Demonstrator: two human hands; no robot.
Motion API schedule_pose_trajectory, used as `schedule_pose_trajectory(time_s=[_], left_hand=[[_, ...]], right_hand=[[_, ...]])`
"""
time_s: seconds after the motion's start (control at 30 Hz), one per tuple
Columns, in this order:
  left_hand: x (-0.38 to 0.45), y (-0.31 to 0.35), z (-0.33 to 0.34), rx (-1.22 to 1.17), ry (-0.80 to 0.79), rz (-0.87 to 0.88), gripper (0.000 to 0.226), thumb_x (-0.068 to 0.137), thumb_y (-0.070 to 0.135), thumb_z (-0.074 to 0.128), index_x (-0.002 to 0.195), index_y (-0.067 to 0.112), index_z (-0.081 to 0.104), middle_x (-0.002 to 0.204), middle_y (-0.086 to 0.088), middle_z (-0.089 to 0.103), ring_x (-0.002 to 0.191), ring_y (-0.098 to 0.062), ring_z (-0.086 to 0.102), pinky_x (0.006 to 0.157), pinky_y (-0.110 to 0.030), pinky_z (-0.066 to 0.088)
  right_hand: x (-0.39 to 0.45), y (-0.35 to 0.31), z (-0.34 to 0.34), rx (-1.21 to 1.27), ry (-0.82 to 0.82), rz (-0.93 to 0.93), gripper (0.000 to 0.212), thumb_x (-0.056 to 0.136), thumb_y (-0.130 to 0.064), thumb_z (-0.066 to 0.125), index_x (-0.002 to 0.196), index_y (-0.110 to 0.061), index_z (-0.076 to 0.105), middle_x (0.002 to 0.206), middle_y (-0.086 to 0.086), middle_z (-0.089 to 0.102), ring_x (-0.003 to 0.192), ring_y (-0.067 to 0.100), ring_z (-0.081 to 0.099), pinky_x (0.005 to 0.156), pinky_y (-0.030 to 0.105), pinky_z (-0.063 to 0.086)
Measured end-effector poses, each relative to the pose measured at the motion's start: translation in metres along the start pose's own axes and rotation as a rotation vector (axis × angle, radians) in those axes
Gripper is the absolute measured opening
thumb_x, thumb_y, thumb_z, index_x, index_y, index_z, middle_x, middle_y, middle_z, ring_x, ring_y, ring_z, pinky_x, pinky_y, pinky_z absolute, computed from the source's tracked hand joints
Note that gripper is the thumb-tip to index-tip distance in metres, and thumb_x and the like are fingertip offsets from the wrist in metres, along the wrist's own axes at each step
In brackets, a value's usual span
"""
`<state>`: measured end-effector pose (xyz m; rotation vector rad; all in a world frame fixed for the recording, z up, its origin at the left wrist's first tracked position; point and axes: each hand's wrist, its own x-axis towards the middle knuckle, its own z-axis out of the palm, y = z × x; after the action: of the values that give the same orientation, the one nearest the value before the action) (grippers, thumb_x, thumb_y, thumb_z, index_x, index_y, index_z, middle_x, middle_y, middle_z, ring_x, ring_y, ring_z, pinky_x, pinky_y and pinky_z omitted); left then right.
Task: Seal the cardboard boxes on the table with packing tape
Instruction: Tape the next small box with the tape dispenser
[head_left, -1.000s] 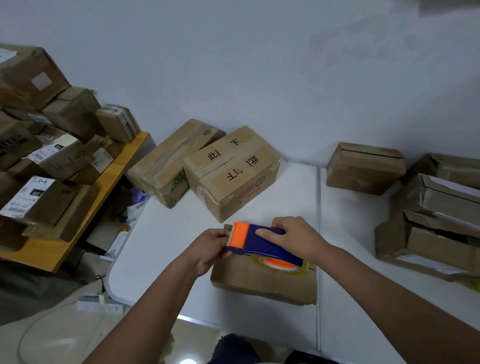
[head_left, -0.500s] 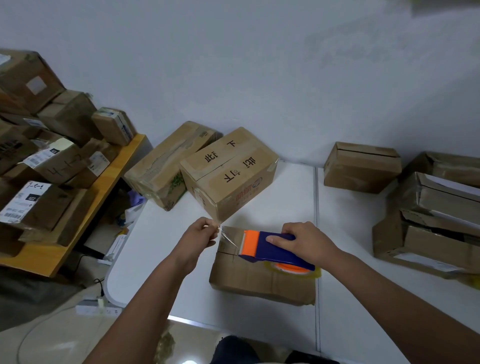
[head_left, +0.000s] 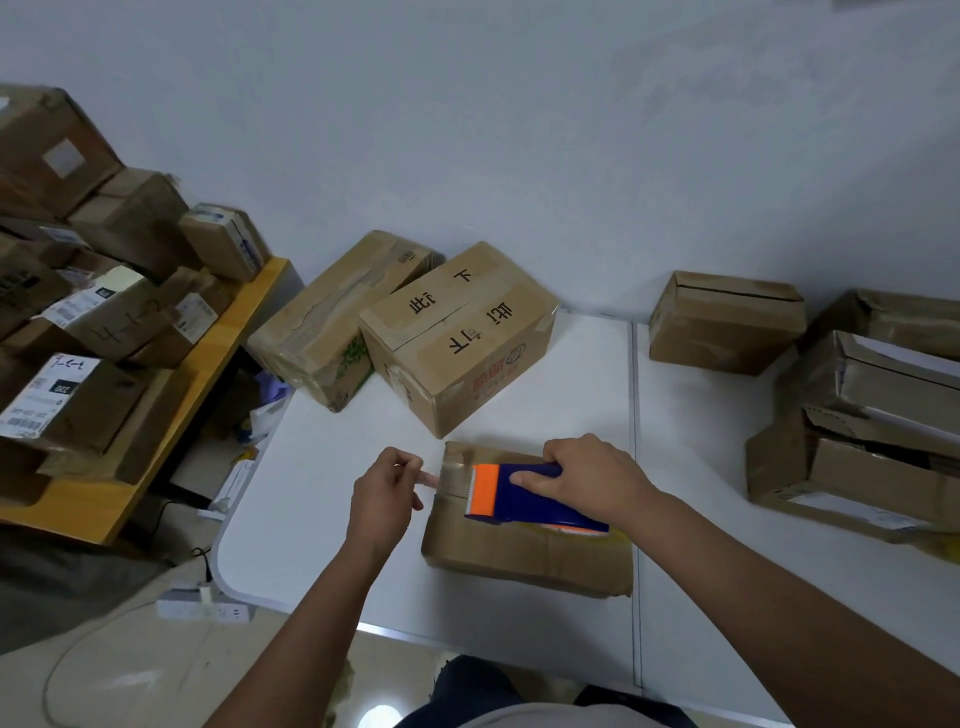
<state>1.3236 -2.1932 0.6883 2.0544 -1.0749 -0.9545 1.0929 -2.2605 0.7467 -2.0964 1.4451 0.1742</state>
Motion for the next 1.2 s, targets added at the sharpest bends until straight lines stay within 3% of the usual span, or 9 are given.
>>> schedule_pose_trajectory(time_s=[0.13,0.27,0.57,0.77,0.83,0.9,1.0,1.1,1.2], left_hand=[[-0.002,-0.022,0.003,0.050,0.029,0.011,0.017,0.105,0.022,0.045,0.094,0.014,0.055,0.080,0.006,0.069,0.068,-0.015,0.060,0.060,-0.020,0.043],[0.009,-0.036,-0.008,0.027,0.076,-0.036,0.019,0.105,0.022,0.045,0.093,0.012,0.056,0.079,0.000,0.065,0.074,-0.015,0.058,0.060,-0.022,0.042],[0.018,-0.055,0.018,-0.028,-0.080,-0.058,0.016,0.106,0.024,0.042,0.099,0.016,0.054,0.083,0.001,0.066,0.073,-0.014,0.058,0.066,-0.024,0.044],[0.016,-0.065,0.042,-0.024,-0.200,-0.076,0.019,0.107,0.026,0.036,0.102,0.017,0.052,0.087,-0.004,0.066,0.078,-0.020,0.060,0.066,-0.027,0.044],[0.016,-0.065,0.049,-0.076,-0.253,-0.122,0.020,0.107,0.026,0.033,0.100,0.020,0.051,0.089,-0.009,0.066,0.079,-0.026,0.061,0.067,-0.029,0.044],[0.017,-0.062,0.050,-0.117,-0.290,-0.206,0.019,0.107,0.027,0.033,0.098,0.020,0.049,0.084,-0.010,0.062,0.076,-0.021,0.057,0.067,-0.029,0.043],[0.026,-0.067,0.046,0.099,-0.346,-0.269,0.021,0.103,0.034,0.047,0.107,0.016,0.037,0.090,-0.005,0.057,0.085,-0.021,0.056,0.071,-0.029,0.043],[0.031,-0.072,0.036,0.301,-0.368,-0.161,0.025,0.100,0.034,0.054,0.106,0.011,0.053,0.099,-0.006,0.065,0.089,-0.021,0.059,0.076,-0.032,0.050],[0.024,-0.060,0.019,0.091,-0.313,-0.051,0.022,0.104,0.026,0.046,0.117,0.019,0.063,0.110,0.003,0.069,0.096,-0.013,0.065,0.092,-0.033,0.053]], right_hand=[[0.003,-0.004,0.003,-0.032,-0.017,0.022,0.055,0.086,-0.070,0.050,0.111,-0.021,0.057,0.109,-0.002,0.067,0.089,0.015,0.065,0.078,0.031,0.056],[0.004,-0.009,0.009,0.031,-0.011,0.048,0.055,0.086,-0.067,0.053,0.118,-0.022,0.055,0.114,-0.004,0.066,0.095,0.016,0.066,0.077,0.028,0.056],[0.007,-0.003,0.006,0.051,0.019,0.104,0.050,0.084,-0.068,0.055,0.107,-0.025,0.057,0.105,-0.008,0.069,0.085,0.011,0.064,0.066,0.019,0.048],[0.007,-0.007,0.009,0.017,0.027,0.117,0.050,0.084,-0.070,0.052,0.104,-0.025,0.058,0.102,-0.006,0.068,0.084,0.011,0.064,0.071,0.023,0.053],[0.006,-0.007,0.011,0.022,0.028,0.121,0.050,0.084,-0.071,0.051,0.102,-0.025,0.058,0.101,-0.006,0.068,0.083,0.011,0.064,0.071,0.025,0.053],[0.006,-0.007,0.011,0.031,0.034,0.122,0.050,0.084,-0.072,0.051,0.102,-0.026,0.058,0.101,-0.006,0.068,0.084,0.011,0.064,0.072,0.026,0.054],[0.006,-0.007,0.011,0.040,0.033,0.129,0.051,0.083,-0.072,0.052,0.103,-0.025,0.059,0.101,-0.006,0.068,0.084,0.011,0.064,0.074,0.027,0.055],[0.006,-0.006,0.012,0.042,0.032,0.131,0.050,0.083,-0.071,0.053,0.105,-0.026,0.058,0.102,-0.007,0.068,0.085,0.012,0.065,0.074,0.027,0.055],[0.006,-0.007,0.011,0.044,0.042,0.126,0.050,0.084,-0.070,0.053,0.105,-0.024,0.058,0.102,-0.007,0.069,0.086,0.011,0.065,0.073,0.024,0.053]])
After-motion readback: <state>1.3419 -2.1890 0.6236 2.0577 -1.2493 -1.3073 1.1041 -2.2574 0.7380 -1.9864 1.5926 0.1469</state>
